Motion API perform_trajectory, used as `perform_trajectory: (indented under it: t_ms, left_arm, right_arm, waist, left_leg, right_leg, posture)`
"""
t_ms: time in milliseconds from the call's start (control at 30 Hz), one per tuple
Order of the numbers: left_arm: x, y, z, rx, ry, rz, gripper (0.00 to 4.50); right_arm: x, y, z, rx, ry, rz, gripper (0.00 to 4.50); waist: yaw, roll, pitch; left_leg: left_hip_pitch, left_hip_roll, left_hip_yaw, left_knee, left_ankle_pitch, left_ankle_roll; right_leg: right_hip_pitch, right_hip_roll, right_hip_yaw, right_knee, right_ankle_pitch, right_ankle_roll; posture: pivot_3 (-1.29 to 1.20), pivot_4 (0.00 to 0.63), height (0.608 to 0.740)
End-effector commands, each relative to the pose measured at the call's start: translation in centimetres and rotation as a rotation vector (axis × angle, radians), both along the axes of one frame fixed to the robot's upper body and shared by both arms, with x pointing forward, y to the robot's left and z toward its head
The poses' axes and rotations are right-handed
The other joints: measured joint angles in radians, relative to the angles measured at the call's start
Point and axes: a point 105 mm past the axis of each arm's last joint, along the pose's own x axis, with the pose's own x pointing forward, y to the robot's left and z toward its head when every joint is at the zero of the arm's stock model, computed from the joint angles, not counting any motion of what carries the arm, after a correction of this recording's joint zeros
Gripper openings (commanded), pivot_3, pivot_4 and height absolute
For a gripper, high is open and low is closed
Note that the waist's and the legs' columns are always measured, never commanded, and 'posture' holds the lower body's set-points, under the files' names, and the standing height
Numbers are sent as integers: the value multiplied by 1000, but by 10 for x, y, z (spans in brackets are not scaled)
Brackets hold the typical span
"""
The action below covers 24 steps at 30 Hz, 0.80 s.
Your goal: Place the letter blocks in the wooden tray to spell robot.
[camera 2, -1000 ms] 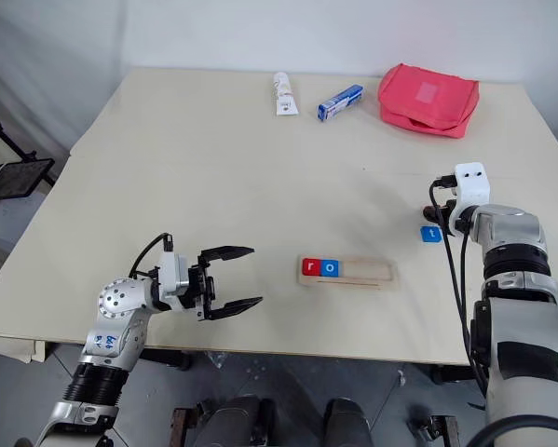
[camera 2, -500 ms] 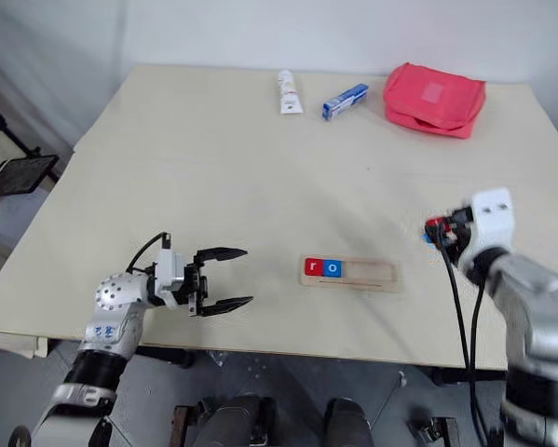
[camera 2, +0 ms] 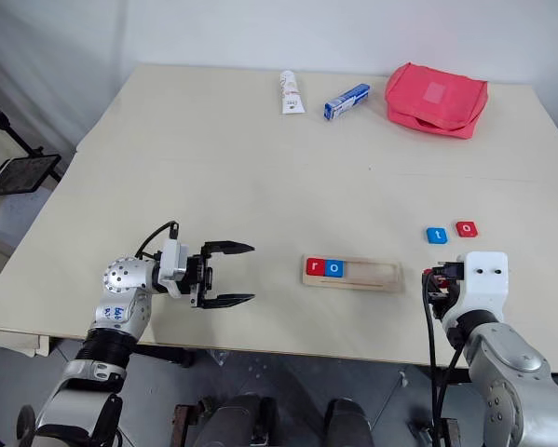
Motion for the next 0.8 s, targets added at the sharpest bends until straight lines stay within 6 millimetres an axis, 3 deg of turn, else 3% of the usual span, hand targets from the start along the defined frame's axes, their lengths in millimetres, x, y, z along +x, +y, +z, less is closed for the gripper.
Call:
perform_trajectory:
  t_ms: [33, 300, 467, 600, 800]
  left_arm:
    - [-3, -4, 5, -14, -17, -21, 4500]
    - [-11, -8, 6, -22, -12, -27, 4500]
    - [-14, -11, 6, -29, -9, -21, 4500]
    - [-16, -13, 6, -39, -9, -20, 4500]
    - [-18, -17, 6, -58, -9, -11, 4500]
  right_arm:
    - [0, -6, 0, -20, -16, -31, 1458]
    - [3, -11, -11, -18, 8, -51, 1458]
    - [2, -10, -18, 1, 34, -41, 3246]
    - [-1, -7, -11, -24, 12, -4, 4492]
    - [-13, 4, 11, -160, 8, 257, 4492]
  waist:
    - [0, 0, 0]
    - [-1, 0, 0]
    - [0, 0, 0]
    - [0, 0, 0]
    - [1, 0, 0]
  left_leg:
    - [0, 0, 0, 0, 0, 0]
    - [0, 0, 0, 0, 0, 0]
    - [0, 0, 0, 0, 0, 0]
    - [0, 0, 0, 0, 0, 0]
    - [0, 0, 0, 0, 0, 0]
  right_leg:
    - [0, 0, 0, 0, 0, 0]
    - [0, 0, 0, 0, 0, 0]
    - [0, 0, 0, 0, 0, 0]
    - [0, 0, 1, 0, 0, 0]
    - [0, 0, 1, 0, 0, 0]
  posture:
    - [0, 150, 740]
    - [0, 150, 740]
    - [0, 150, 740]
    - [0, 150, 740]
    - [0, 150, 740]
